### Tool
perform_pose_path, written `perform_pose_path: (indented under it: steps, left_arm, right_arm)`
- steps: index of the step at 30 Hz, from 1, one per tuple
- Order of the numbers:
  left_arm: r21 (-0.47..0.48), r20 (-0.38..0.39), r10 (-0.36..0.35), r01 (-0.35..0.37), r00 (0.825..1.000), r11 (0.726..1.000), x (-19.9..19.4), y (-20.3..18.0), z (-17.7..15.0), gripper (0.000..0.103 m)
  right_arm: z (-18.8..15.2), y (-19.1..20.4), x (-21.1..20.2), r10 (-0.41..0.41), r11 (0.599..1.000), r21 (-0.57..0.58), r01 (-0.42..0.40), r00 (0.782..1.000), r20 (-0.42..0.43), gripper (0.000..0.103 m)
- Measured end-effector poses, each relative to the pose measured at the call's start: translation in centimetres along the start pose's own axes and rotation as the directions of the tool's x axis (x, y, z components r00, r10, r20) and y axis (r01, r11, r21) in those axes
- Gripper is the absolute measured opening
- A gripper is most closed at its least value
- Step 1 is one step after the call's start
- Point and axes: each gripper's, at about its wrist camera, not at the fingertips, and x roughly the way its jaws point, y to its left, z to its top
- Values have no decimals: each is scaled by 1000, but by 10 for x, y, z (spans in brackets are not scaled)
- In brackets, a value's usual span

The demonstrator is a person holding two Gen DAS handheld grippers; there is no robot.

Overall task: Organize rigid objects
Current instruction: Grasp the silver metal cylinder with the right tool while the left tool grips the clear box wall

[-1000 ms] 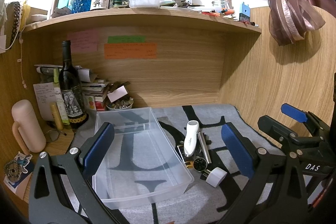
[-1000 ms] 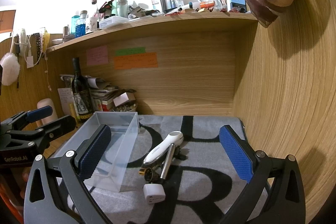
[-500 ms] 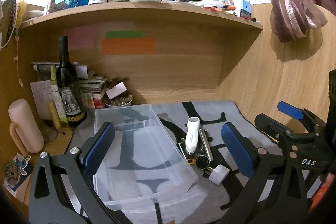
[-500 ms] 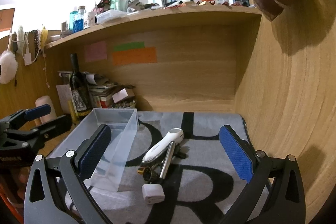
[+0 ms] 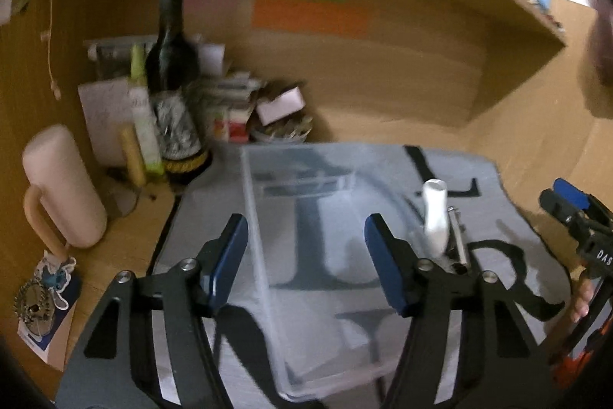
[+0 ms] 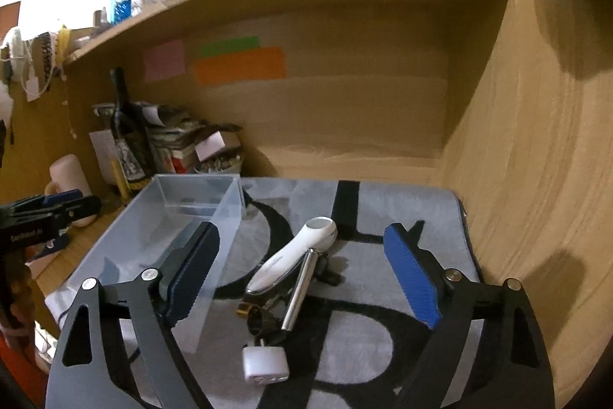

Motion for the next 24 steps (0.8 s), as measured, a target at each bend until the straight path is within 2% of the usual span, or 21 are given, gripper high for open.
perform_pose_path:
  steps: [3, 8, 12, 15, 17, 20, 24]
  left_arm:
    - [-21, -58, 7, -8, 998, 1000, 18, 15, 0, 53]
    - [-51, -164, -17, 9, 986, 999, 46, 34, -4, 46]
    - [-42, -215, -25, 17, 976, 999, 58, 35, -10, 39]
    - [-31, -242, -33, 26, 970, 999, 62, 36, -14, 30]
    - [-25, -253, -49, 44, 966, 999, 63, 36, -18, 30]
    - [-13, -254, -64, 63, 965, 998, 61, 34, -20, 24]
    - [4, -249, -71, 75, 966, 997, 62, 29, -24, 18]
  right_arm:
    - [1, -5, 14, -12, 1000, -2, 12, 999, -34, 79]
    - [3, -20, 43, -27, 1000, 11, 29, 993, -113, 70]
    - [-1, -28, 65, -27, 999, 27, 33, 983, -183, 64]
    - [-9, -30, 83, -20, 999, 33, 29, 967, -254, 56]
    - [-16, -27, 96, 10, 999, 41, 3, 950, -311, 51]
    - [-27, -22, 112, 33, 999, 40, -19, 925, -378, 48]
    - [-40, -16, 128, 64, 998, 53, -45, 891, -450, 34]
